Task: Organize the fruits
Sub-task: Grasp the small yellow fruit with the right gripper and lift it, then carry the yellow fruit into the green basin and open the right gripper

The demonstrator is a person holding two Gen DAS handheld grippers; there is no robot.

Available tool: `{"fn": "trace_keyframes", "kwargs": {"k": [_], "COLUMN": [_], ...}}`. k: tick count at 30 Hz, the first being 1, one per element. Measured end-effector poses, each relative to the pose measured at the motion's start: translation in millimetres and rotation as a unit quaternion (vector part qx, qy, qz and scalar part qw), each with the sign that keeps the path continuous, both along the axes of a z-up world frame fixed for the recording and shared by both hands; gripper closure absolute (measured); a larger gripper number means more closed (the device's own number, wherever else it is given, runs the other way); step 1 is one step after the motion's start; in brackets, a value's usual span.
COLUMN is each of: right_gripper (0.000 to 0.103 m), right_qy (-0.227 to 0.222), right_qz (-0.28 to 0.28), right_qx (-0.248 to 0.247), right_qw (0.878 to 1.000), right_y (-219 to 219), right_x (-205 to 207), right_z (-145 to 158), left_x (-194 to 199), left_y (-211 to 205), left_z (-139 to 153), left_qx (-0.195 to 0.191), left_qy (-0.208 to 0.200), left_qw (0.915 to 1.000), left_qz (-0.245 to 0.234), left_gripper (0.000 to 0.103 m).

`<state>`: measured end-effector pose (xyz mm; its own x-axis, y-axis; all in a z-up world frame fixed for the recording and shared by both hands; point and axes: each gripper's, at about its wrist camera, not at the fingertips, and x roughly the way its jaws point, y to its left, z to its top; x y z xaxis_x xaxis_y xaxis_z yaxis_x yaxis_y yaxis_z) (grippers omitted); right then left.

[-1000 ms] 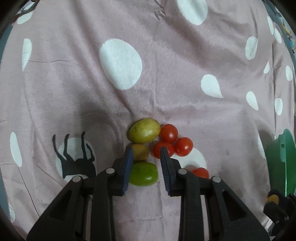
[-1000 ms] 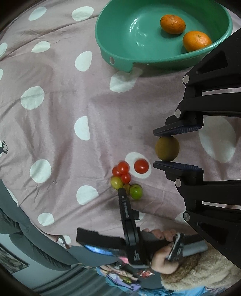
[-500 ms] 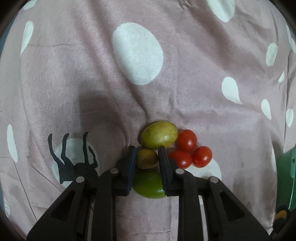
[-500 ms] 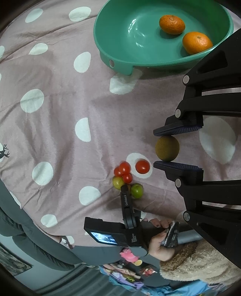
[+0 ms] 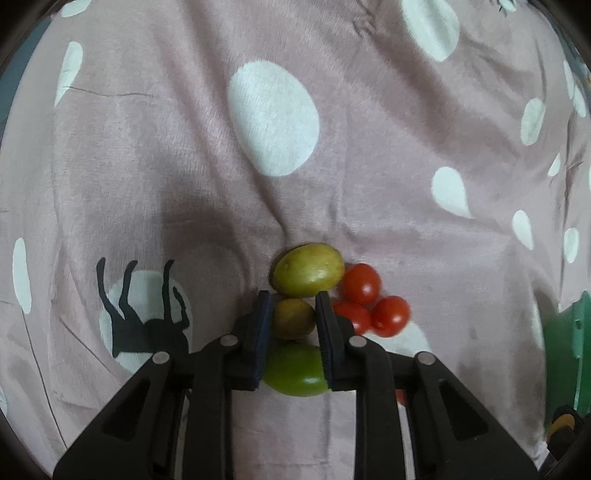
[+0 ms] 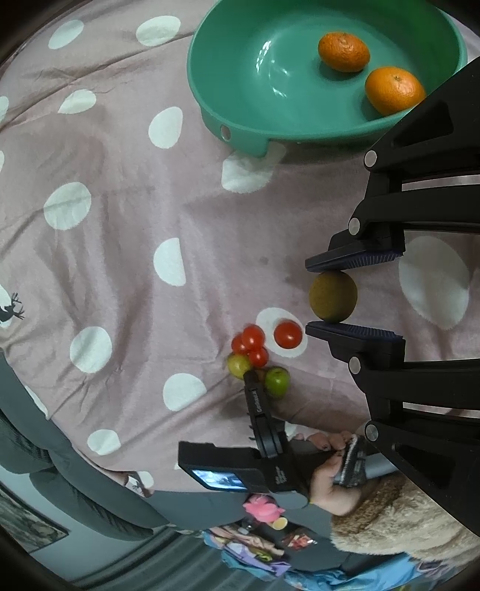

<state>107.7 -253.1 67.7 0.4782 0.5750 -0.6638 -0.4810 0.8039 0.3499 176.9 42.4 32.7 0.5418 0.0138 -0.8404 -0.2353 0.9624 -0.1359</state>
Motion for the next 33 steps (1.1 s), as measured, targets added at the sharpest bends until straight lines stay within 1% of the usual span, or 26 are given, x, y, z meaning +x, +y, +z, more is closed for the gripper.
{"fn": "trace_keyframes", "kwargs": {"k": [4, 10, 14, 15, 18, 22, 25, 29, 33], "right_gripper": [0.074, 0.074, 0.074, 0.074, 0.074, 0.074, 0.074, 0.074, 0.074], "right_qy": [-0.003, -0.009, -0.016, -0.017, -0.024, -0.036, -0.041, -0.053, -0.059], "right_qz": [-0.005, -0.015, -0.027, -0.031, -0.043, -0.063, -0.077, -0.107, -0.136], "right_qx": [0.008, 0.021, 0.027, 0.031, 0.039, 0.048, 0.059, 0.070, 0.079], "right_qw": [1.000, 1.000, 0.999, 0.999, 0.998, 0.996, 0.994, 0.990, 0.986], "right_y": [-7, -19, -29, -32, -43, -61, -75, -100, -124], "right_x": [1, 2, 2, 2, 1, 1, 2, 2, 2], "right_z": [4, 11, 16, 17, 22, 27, 32, 40, 44], "left_x": [-15, -39, -63, -63, -81, -92, -92, -95, -98], "left_y": [-4, -24, -52, -58, -82, -111, -131, -160, -187], "left_z": [19, 46, 74, 80, 100, 115, 120, 128, 132], "left_qx": [0.004, 0.010, 0.004, 0.003, 0.003, 0.002, 0.003, -0.009, -0.013], "left_qy": [-0.023, -0.064, -0.098, -0.104, -0.129, -0.157, -0.173, -0.189, -0.196], "left_qw": [0.9997, 0.9975, 0.9941, 0.9933, 0.9891, 0.9828, 0.9781, 0.9707, 0.9645], "left_qz": [-0.005, -0.026, -0.046, -0.050, -0.072, -0.098, -0.116, -0.148, -0.177], "left_gripper": [0.080, 0.080, 0.080, 0.080, 0.080, 0.080, 0.080, 0.080, 0.080]}}
